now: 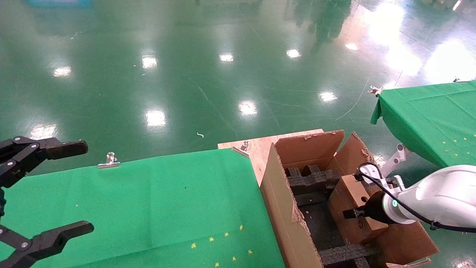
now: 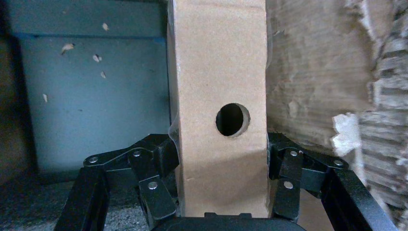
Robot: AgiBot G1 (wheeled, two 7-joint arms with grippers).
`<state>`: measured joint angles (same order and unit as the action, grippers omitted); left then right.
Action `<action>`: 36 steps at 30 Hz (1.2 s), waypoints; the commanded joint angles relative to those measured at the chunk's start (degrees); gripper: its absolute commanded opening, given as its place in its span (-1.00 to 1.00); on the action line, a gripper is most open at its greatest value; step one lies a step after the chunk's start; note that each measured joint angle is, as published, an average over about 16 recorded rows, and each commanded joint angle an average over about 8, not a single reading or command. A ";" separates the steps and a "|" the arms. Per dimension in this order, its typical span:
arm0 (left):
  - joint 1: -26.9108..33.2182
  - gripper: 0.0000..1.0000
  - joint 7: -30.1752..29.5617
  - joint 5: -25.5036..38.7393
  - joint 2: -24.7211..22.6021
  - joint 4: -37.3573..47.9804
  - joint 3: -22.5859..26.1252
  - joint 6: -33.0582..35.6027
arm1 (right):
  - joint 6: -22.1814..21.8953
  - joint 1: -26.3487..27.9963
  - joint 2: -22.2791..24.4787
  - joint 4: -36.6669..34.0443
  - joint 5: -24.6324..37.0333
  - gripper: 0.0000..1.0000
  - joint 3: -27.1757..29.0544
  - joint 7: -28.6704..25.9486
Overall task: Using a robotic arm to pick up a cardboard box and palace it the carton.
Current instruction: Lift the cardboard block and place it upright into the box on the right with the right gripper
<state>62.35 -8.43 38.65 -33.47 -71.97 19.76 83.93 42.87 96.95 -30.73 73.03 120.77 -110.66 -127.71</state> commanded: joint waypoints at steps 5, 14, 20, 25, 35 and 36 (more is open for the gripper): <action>0.00 1.00 0.00 0.00 0.00 0.00 0.00 0.00 | 0.10 -1.47 -2.30 -3.06 -1.44 -1.00 -0.50 0.71; -0.01 1.00 0.01 -0.01 0.01 0.01 0.00 -0.01 | -0.27 -2.67 -4.59 -7.05 -4.60 0.07 -0.65 3.16; -0.01 1.00 0.01 -0.02 0.01 0.02 0.00 -0.02 | -0.19 -2.80 -4.86 -7.49 -5.30 1.00 -0.63 3.53; -0.01 1.00 0.01 -0.02 0.01 0.02 0.00 -0.02 | -0.12 -2.66 -4.73 -7.32 -5.17 1.00 -0.61 3.40; -0.01 1.00 0.01 -0.02 0.01 0.03 0.01 -0.02 | 0.43 -1.04 -4.46 -6.94 -5.00 1.00 -0.11 3.58; -0.01 1.00 0.01 -0.02 0.01 0.03 0.01 -0.02 | 0.51 -0.88 -4.41 -6.86 -4.93 1.00 -0.08 3.58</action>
<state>62.34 -8.42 38.63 -33.46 -71.94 19.76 83.92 43.35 95.96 -35.15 66.14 115.95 -110.78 -124.21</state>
